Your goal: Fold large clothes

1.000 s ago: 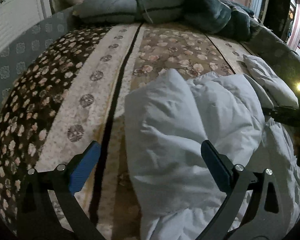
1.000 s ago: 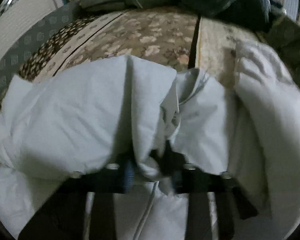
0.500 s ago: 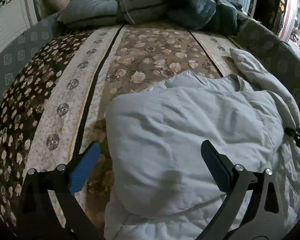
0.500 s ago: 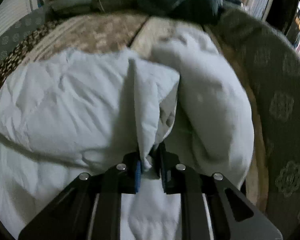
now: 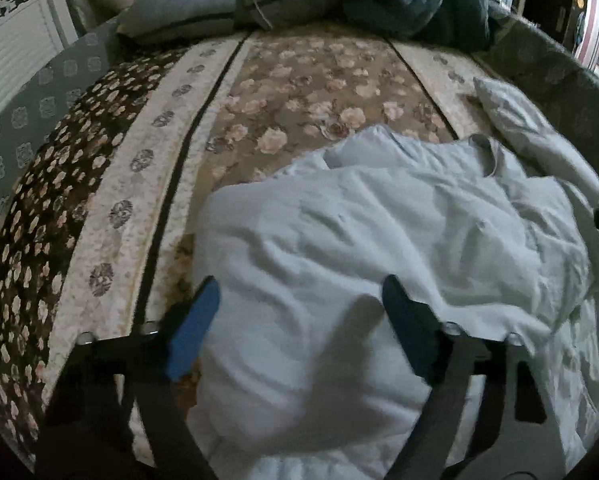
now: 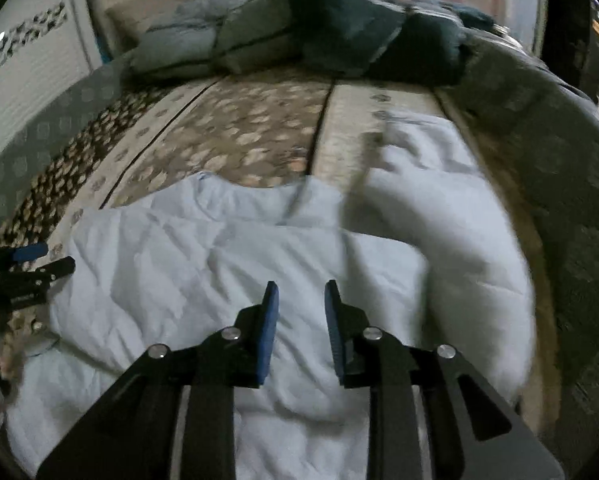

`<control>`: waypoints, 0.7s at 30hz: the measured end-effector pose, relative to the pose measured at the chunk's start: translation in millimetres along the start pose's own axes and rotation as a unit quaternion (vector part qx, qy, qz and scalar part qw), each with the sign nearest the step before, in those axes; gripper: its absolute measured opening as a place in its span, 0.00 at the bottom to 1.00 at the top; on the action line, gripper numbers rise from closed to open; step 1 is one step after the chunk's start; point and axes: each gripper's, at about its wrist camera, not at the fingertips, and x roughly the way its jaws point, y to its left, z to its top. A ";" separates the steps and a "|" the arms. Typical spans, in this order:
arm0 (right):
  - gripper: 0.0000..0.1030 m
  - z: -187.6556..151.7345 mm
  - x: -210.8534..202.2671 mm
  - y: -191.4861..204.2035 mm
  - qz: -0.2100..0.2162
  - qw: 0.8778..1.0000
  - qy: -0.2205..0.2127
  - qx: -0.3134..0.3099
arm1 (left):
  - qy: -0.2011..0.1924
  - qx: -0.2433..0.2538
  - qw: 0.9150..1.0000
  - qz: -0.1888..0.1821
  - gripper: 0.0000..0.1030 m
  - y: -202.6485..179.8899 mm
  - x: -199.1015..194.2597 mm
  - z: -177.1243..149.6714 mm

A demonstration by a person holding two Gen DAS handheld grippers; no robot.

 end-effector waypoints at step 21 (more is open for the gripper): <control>0.19 -13.3 122.2 -30.5 -0.017 0.996 0.085 0.016 | 0.095 0.006 0.995 -0.006 0.66 1.0 97.0 4.5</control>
